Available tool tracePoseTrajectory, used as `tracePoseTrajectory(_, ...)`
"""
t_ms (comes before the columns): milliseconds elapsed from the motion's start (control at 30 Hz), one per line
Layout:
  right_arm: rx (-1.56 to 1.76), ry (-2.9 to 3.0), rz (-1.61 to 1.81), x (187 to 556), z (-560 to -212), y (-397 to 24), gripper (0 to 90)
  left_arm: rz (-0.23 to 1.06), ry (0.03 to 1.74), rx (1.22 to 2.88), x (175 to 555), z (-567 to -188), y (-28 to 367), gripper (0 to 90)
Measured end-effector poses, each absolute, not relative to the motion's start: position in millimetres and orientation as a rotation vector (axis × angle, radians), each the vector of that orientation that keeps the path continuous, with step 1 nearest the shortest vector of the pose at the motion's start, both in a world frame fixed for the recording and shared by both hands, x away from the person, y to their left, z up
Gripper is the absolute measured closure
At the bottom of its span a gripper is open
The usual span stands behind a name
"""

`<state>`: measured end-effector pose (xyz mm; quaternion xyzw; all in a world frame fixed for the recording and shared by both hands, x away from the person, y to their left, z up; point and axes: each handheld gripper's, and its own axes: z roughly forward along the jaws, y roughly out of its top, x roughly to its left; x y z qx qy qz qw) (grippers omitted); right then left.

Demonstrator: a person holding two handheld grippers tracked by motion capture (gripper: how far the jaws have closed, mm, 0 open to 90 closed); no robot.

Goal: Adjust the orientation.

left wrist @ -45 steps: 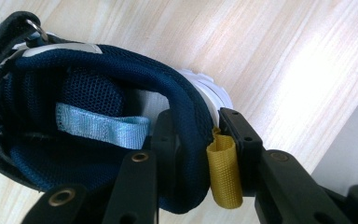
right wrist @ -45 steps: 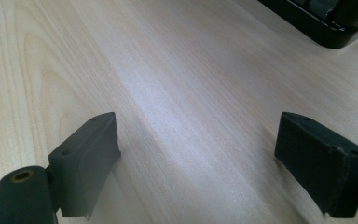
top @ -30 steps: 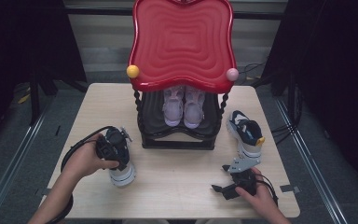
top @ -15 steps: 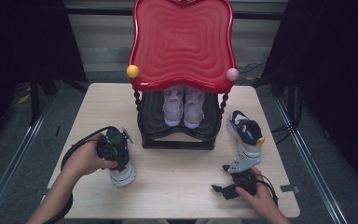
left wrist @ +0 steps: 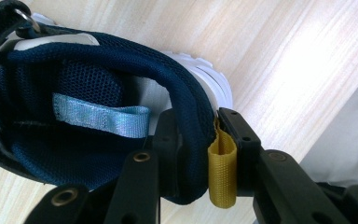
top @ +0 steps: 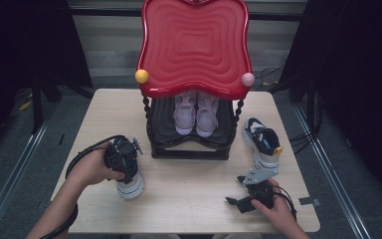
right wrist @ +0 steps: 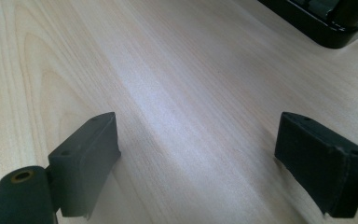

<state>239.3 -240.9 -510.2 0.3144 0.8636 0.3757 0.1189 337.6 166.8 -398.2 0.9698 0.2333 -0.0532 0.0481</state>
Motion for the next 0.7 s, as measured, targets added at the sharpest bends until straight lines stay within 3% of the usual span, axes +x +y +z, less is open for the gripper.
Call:
tracePoseTrajectory(367, 0.917, 2.525, 1.099, 239.4, -510.2, -240.9, 12.8, -0.211, 0.658, 3.014, 343.0, -397.3, 163.2, 71.7)
tracePoseTrajectory(700, 0.919, 2.525, 1.098, 239.3, -510.2, -240.9, 12.8, -0.241, 0.707, 2.95, 344.1, -398.5, 169.4, 70.5)
